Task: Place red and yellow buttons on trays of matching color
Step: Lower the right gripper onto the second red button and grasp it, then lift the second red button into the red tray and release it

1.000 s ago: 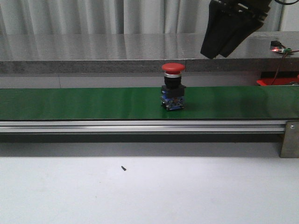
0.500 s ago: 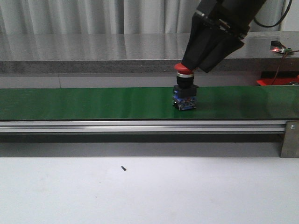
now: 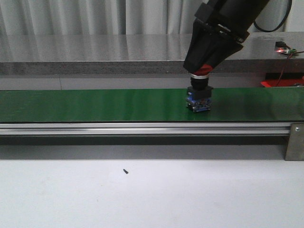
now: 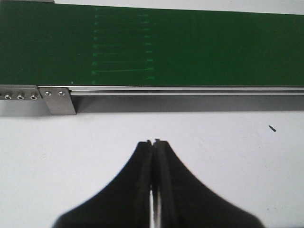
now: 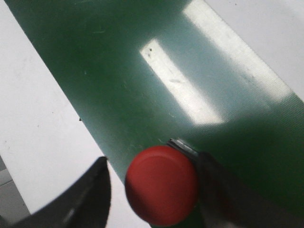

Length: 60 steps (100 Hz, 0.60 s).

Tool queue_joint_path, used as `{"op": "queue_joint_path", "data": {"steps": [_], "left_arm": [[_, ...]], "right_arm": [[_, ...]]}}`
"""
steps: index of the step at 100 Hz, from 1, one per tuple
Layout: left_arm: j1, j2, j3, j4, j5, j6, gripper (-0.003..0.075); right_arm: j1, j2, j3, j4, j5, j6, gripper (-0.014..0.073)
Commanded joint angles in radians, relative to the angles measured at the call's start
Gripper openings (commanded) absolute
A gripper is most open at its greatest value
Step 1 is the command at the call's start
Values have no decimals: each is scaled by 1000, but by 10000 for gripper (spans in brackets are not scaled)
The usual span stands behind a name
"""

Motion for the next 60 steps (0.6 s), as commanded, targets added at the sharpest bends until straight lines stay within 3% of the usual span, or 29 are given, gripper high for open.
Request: {"op": "queue_joint_path", "data": {"steps": [1,17,60], "left_arm": [[-8,1,-28,-22,-70,-3,-20],[-8,1,-28,-22,-70,-3,-20],[-8,1,-28,-22,-70,-3,-20]], "right_arm": [[1,-50,-24,31,-13,-9,253],[1,-50,-24,18,-14,-9,103],[-50,-129,-27,19,-90,1,98]]}}
